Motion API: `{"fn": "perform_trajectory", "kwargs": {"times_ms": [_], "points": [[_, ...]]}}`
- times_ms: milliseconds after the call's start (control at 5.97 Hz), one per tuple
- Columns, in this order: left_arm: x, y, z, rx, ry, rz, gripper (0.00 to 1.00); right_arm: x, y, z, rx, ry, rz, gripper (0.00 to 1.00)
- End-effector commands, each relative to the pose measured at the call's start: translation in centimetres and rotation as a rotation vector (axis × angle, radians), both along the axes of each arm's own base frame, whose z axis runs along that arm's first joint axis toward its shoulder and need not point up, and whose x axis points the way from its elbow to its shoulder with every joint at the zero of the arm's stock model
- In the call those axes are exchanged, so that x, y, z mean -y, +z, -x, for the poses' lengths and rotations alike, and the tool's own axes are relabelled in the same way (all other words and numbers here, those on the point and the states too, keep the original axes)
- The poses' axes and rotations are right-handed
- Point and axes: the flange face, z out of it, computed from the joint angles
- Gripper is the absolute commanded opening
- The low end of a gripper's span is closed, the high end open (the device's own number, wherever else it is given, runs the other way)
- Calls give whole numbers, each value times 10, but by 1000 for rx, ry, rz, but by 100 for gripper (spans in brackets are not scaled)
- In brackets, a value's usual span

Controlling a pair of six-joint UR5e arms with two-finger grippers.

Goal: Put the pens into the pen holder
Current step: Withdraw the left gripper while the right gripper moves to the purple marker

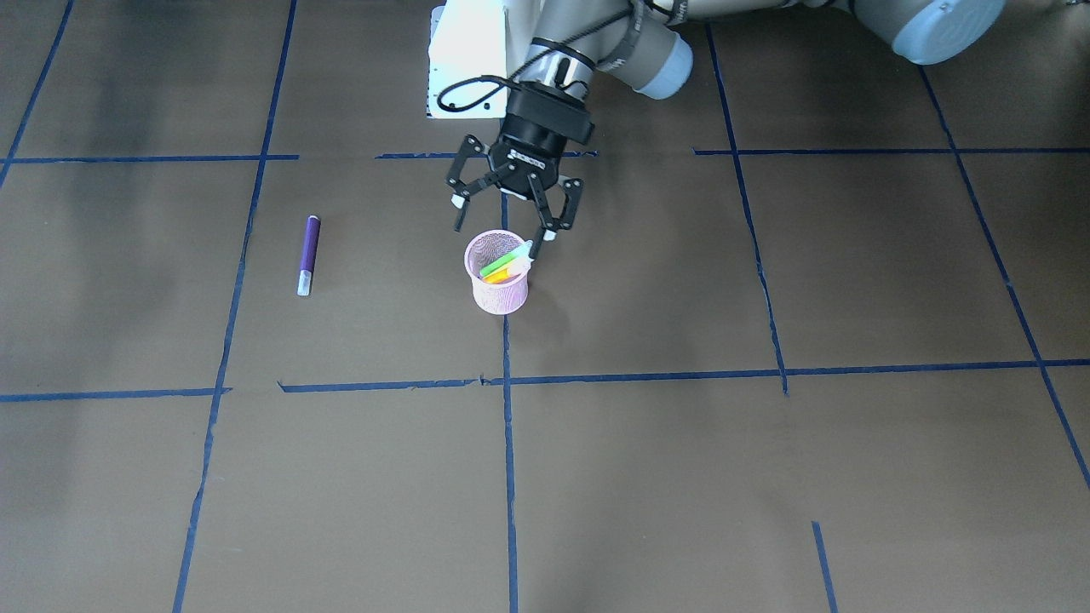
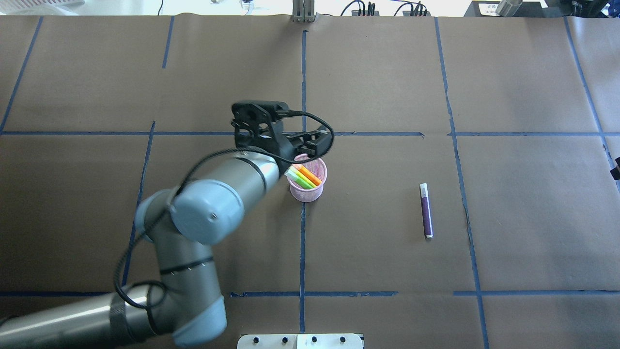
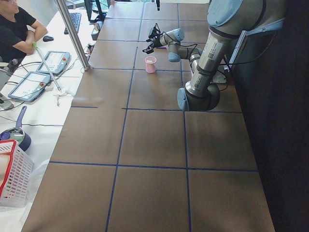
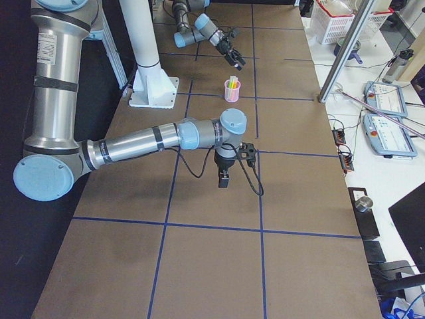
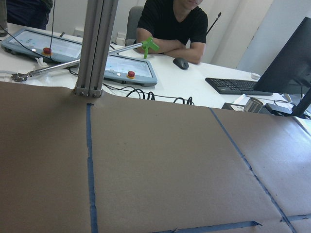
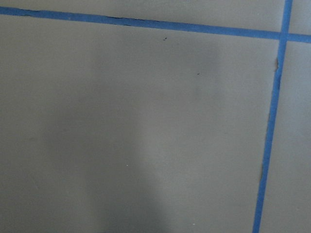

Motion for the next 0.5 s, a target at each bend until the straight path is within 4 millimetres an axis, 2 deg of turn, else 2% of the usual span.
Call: {"fn": "perform_trajectory", "kwargs": {"times_ms": [0, 167, 335], "points": [[33, 60, 62, 64, 166, 54, 100, -3, -42, 60, 33, 24, 14, 100], [23, 99, 93, 94, 198, 92, 100, -13, -64, 115, 95, 75, 15, 100], [30, 129, 117, 116, 267, 152, 99, -15, -101, 166, 133, 156, 17, 100]]}}
